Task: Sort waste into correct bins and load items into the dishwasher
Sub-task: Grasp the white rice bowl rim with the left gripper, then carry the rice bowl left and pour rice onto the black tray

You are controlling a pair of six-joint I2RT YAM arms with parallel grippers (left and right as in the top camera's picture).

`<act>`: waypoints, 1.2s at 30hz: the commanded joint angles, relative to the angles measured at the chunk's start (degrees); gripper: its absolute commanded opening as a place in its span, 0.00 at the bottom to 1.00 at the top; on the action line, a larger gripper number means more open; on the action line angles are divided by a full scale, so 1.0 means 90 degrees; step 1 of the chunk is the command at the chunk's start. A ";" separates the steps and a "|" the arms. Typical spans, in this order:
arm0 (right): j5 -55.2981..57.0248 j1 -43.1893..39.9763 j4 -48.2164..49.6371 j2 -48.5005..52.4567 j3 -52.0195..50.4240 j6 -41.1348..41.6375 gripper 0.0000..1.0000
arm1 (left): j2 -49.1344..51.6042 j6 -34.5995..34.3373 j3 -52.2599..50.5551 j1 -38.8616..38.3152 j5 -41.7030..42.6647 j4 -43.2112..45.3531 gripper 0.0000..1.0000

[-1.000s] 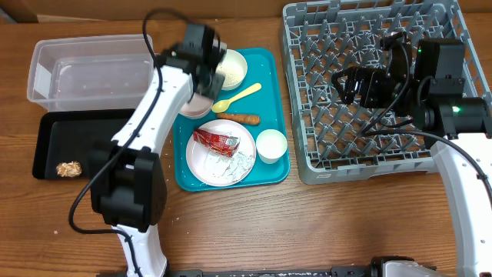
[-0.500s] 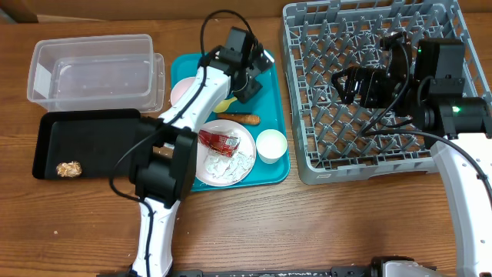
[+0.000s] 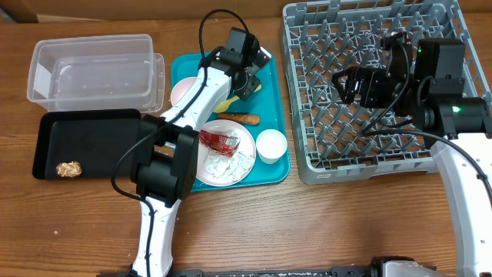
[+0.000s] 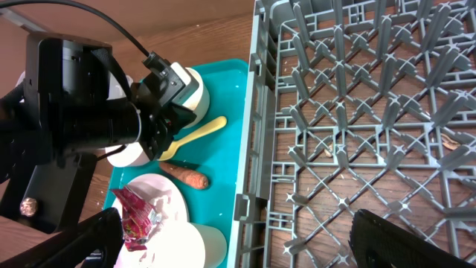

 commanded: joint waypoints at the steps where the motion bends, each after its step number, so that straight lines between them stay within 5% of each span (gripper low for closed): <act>1: 0.0061 -0.0012 0.0029 0.0015 0.0209 -0.0002 1.00 | 0.0083 -0.0770 0.0058 -0.0032 -0.0328 -0.0250 0.04; 15: 0.0061 -0.0012 -0.0124 0.0015 0.0209 -0.0005 1.00 | -0.1321 -0.2137 0.2703 0.0117 -0.0391 -0.3218 0.04; 22: 0.0061 -0.0012 -0.0134 0.0015 0.0209 -0.0027 1.00 | -0.2239 -0.2854 0.2803 0.1421 0.0573 -0.5527 0.04; 25: 0.0061 -0.0012 -0.0131 0.0015 0.0209 -0.0027 1.00 | -0.2567 -0.2608 0.2696 0.2679 0.1071 -0.6331 0.04; 36: 0.0058 -0.0012 -0.0138 0.0015 0.0209 -0.0024 1.00 | -0.2679 -0.0459 0.1355 0.4966 0.4080 -0.6496 0.04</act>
